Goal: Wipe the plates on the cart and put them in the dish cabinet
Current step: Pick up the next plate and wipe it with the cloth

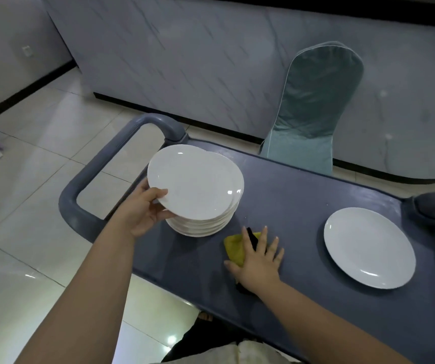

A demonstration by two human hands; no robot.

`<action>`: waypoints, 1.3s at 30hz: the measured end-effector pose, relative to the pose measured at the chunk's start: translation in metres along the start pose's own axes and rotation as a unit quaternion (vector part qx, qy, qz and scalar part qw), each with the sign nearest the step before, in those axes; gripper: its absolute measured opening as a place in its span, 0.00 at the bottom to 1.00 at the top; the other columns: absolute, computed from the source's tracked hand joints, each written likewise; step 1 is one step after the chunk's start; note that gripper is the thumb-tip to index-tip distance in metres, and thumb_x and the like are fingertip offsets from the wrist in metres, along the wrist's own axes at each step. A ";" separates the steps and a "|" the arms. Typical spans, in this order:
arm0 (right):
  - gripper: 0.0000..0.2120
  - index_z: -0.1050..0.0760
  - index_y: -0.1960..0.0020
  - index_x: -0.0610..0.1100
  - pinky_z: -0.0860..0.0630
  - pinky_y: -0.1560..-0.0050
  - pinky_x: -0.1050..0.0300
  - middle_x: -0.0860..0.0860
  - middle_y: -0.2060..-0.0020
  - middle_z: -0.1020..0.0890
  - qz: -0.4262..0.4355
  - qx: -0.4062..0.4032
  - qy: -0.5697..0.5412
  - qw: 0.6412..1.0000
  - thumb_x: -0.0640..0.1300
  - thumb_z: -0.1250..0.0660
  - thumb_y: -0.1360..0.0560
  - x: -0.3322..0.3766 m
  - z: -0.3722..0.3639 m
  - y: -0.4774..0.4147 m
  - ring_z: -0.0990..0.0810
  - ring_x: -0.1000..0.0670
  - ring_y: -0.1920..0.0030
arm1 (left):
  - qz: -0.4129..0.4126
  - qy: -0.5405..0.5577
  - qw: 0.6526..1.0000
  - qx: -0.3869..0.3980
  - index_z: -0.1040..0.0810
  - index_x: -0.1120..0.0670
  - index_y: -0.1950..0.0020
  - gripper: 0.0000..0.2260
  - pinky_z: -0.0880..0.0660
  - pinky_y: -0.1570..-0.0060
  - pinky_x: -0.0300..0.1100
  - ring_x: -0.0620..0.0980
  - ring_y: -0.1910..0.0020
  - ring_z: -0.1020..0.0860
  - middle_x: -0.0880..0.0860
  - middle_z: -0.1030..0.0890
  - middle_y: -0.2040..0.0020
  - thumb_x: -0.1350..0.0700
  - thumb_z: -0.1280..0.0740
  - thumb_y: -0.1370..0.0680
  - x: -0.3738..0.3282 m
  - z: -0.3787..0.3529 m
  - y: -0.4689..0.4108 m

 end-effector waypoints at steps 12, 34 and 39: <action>0.20 0.30 0.29 0.50 0.31 0.40 0.57 0.51 0.36 0.26 0.031 -0.238 -0.322 0.916 0.41 0.36 0.21 -0.038 0.057 0.002 0.26 0.42 0.36 | 0.025 0.145 0.985 0.095 0.31 0.47 0.28 0.29 0.19 0.57 0.56 0.60 0.38 0.24 0.54 0.26 0.33 0.69 0.37 0.26 0.025 -0.045 -0.009; 0.26 0.29 0.29 0.55 0.35 0.36 0.45 0.54 0.24 0.36 0.220 -0.364 -0.133 0.895 0.48 0.43 0.26 0.095 0.209 0.011 0.31 0.42 0.42 | 0.027 0.040 0.950 0.307 0.28 0.50 0.32 0.30 0.20 0.58 0.61 0.59 0.44 0.20 0.56 0.20 0.39 0.69 0.35 0.32 -0.001 -0.099 -0.018; 0.24 0.28 0.30 0.57 0.38 0.36 0.51 0.53 0.26 0.33 0.193 -0.398 -0.113 0.890 0.42 0.39 0.25 0.103 0.245 -0.016 0.29 0.41 0.43 | 0.049 0.015 0.938 0.343 0.29 0.52 0.30 0.30 0.20 0.60 0.57 0.59 0.46 0.19 0.57 0.19 0.42 0.69 0.36 0.32 0.020 -0.117 0.000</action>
Point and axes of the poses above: each hand's wrist, its own y-axis away from the middle knuckle, its own z-axis out of the back of the hand, x = y × z, the point moved 9 cm from there along -y, towards the middle knuckle
